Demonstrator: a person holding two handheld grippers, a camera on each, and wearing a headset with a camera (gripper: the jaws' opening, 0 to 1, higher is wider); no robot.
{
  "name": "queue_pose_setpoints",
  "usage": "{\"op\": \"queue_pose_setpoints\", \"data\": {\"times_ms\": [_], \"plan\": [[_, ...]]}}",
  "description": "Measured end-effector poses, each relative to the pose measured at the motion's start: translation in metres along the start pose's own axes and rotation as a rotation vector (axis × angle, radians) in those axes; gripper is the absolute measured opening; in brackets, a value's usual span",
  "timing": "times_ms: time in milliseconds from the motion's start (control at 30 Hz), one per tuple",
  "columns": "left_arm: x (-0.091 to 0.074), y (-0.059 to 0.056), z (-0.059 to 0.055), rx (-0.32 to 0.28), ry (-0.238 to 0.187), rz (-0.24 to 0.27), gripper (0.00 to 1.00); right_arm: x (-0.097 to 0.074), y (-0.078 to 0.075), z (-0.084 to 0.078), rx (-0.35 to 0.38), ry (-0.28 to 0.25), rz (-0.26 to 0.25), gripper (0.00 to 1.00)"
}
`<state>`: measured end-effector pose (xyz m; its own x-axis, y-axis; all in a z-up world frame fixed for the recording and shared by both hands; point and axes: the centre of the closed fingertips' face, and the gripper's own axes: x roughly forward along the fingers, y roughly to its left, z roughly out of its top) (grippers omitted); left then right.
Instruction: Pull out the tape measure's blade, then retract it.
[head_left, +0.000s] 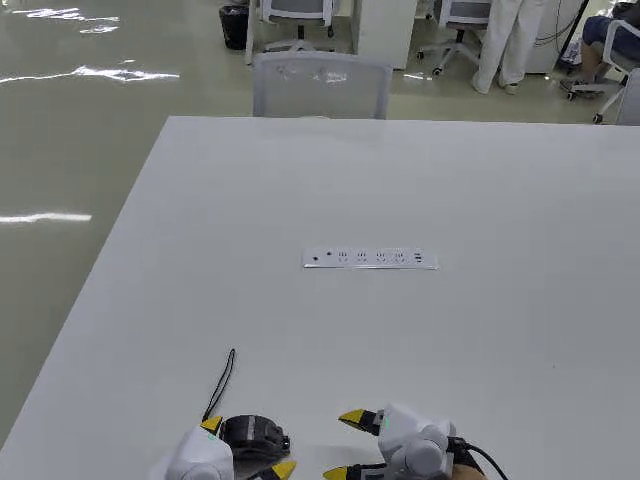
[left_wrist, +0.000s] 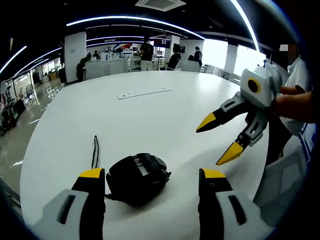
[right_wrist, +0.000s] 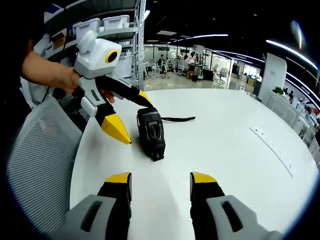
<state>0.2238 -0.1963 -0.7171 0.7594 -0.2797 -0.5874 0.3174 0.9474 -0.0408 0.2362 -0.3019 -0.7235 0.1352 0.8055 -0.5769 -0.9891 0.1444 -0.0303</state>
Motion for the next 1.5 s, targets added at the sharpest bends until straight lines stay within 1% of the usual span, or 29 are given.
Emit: {"op": "queue_pose_setpoints", "data": {"times_ms": [67,133,233,300,367,433,500,567,633,733,800,867,1000,1067,1200,1333,1500], "plan": [[-0.002,0.0,0.001,0.002,-0.002,-0.007,0.76,-0.005,-0.001,-0.003,0.041,0.003,-0.021,0.51],[-0.005,-0.001,0.001,0.005,-0.006,-0.017,0.79,-0.012,-0.001,-0.004,0.048,-0.005,-0.042,0.54],[-0.01,0.0,0.001,0.01,-0.009,-0.023,0.81,-0.022,-0.002,-0.006,0.086,-0.012,-0.08,0.58],[-0.013,-0.001,0.003,0.019,-0.025,-0.039,0.82,-0.028,-0.002,-0.007,0.109,-0.016,-0.104,0.62],[-0.016,-0.001,0.002,0.03,-0.02,-0.041,0.82,-0.034,-0.001,-0.008,0.115,-0.023,-0.114,0.64],[-0.02,0.0,0.003,0.042,-0.02,-0.042,0.84,-0.04,-0.002,-0.01,0.132,-0.023,-0.143,0.66],[-0.024,0.002,0.004,0.043,-0.023,-0.042,0.86,-0.047,-0.003,-0.011,0.166,-0.033,-0.169,0.69],[-0.027,0.004,0.004,0.041,-0.024,-0.038,0.87,-0.052,-0.003,-0.012,0.168,-0.031,-0.185,0.71],[-0.031,0.006,0.003,0.041,-0.023,-0.036,0.88,-0.059,-0.003,-0.014,0.174,-0.026,-0.21,0.73],[-0.036,0.008,0.001,0.042,-0.023,-0.037,0.91,-0.071,-0.005,-0.017,0.213,-0.033,-0.258,0.78],[-0.039,0.009,0.0,0.04,-0.019,-0.041,0.93,-0.078,-0.005,-0.022,0.234,-0.02,-0.288,0.8],[-0.042,0.008,-0.002,0.041,-0.015,-0.043,0.94,-0.083,-0.003,-0.025,0.244,-0.019,-0.302,0.83],[-0.049,0.004,-0.003,0.057,-0.006,-0.057,0.99,-0.094,-0.001,-0.03,0.278,-0.021,-0.338,0.87],[-0.052,0.003,-0.004,0.061,-0.005,-0.058,0.99,-0.1,0.0,-0.031,0.289,-0.022,-0.352,0.89],[-0.058,0.002,-0.004,0.056,-0.017,-0.059,0.99,-0.109,0.002,-0.033,0.314,-0.028,-0.368,0.91],[-0.065,0.004,-0.006,0.045,-0.019,-0.047,0.99,-0.119,0.002,-0.032,0.328,-0.038,-0.392,0.92],[-0.071,0.007,-0.006,0.027,-0.028,-0.025,0.99,-0.126,0.003,-0.029,0.334,-0.052,-0.407,0.93]]}}
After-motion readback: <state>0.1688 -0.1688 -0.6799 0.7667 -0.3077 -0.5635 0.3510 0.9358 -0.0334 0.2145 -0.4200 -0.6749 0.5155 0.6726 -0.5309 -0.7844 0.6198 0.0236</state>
